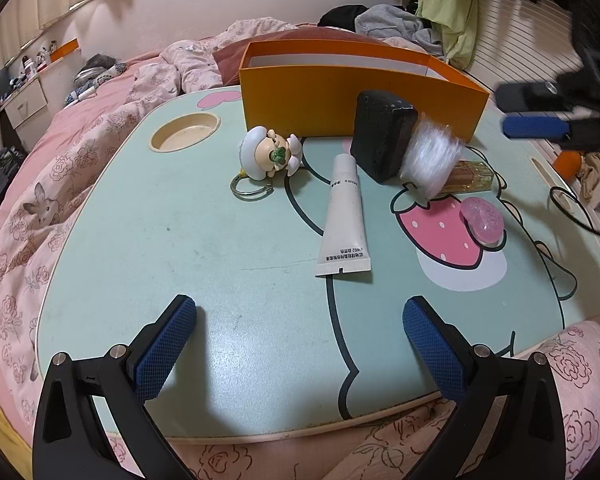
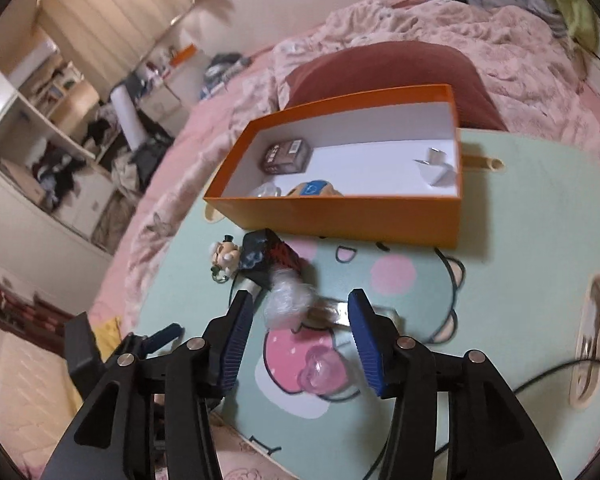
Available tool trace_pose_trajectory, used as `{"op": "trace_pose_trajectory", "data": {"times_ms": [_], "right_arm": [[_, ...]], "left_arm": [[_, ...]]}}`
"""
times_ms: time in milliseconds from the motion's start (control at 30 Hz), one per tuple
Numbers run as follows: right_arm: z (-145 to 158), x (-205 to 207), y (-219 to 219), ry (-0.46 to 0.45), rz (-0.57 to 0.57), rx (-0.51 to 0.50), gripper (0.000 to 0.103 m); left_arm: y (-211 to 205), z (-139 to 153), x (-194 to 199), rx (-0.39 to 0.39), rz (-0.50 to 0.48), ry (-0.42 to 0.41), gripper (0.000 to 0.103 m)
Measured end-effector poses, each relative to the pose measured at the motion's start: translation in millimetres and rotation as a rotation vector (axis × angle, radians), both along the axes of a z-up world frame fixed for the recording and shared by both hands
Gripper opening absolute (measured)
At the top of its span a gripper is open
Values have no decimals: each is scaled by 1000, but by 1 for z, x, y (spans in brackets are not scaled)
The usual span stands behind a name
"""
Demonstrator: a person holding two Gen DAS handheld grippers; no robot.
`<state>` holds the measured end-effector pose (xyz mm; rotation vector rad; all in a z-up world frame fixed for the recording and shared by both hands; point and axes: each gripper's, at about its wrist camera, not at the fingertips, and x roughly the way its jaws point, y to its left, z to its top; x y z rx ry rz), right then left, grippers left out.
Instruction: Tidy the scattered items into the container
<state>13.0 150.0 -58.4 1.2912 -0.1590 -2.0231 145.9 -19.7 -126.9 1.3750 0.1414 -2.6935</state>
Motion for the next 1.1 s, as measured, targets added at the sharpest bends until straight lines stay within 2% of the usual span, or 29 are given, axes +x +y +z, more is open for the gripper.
{"op": "trace_pose_trajectory", "data": {"times_ms": [133, 300, 533, 600, 700, 1100], "right_arm": [[-12, 25, 16, 116, -101, 136, 49], [-34, 57, 21, 209, -199, 235, 49], [-53, 59, 11, 243, -278, 375, 50], [-55, 58, 7, 257, -266, 401, 53], [-56, 58, 4, 268, -249, 406, 66], [-56, 60, 4, 267, -246, 404, 68]], "left_arm": [[0, 0, 0, 0, 0, 0, 103], [0, 0, 0, 0, 1, -1, 103], [1, 0, -1, -4, 1, -1, 103], [1, -1, -1, -4, 2, -2, 103], [1, -1, -1, -4, 2, -3, 103], [0, 0, -1, -4, 1, -2, 103]]}}
